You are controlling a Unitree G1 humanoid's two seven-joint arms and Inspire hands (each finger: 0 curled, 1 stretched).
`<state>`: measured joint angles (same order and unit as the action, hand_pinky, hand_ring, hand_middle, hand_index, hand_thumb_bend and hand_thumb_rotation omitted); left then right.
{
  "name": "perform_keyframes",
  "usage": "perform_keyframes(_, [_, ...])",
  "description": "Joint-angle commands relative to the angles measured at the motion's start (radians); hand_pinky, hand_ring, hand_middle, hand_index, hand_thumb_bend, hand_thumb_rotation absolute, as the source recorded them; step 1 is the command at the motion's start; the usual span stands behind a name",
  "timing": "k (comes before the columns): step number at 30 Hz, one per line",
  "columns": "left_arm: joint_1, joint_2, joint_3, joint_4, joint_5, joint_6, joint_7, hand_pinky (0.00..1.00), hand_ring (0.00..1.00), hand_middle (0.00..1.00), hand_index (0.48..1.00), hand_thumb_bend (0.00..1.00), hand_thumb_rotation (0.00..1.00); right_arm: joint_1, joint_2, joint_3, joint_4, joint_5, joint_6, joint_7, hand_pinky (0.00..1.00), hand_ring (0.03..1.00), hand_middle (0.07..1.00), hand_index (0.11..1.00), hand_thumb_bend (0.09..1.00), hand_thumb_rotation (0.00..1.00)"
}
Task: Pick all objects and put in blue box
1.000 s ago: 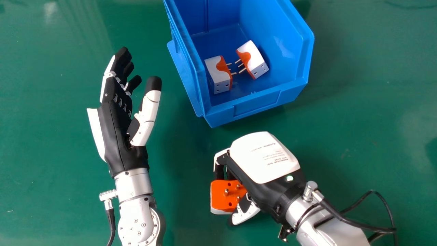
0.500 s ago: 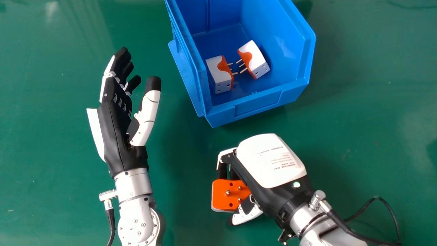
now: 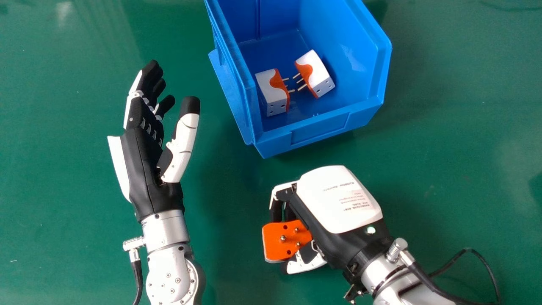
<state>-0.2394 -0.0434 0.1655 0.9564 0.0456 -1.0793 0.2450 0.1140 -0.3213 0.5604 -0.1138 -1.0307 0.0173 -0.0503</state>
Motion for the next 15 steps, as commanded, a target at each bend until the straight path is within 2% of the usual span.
perform_keyframes(1, [0.004, -0.005, -0.004, -0.018, -0.002, -0.014, -0.008, 0.82, 0.88, 0.87, 0.826, 0.72, 0.52, -0.001, -0.003, -0.004, -0.005, -0.006, -0.004, -0.013, 0.14, 0.284, 0.467, 0.486, 0.521, 0.00])
perform_keyframes(15, [0.004, 0.002, -0.005, -0.017, 0.006, -0.015, -0.004, 0.82, 0.87, 0.87, 0.826, 0.72, 0.52, 0.001, 0.003, -0.002, -0.004, 0.001, -0.004, -0.011, 0.16, 0.350, 0.483, 0.493, 0.518, 0.00])
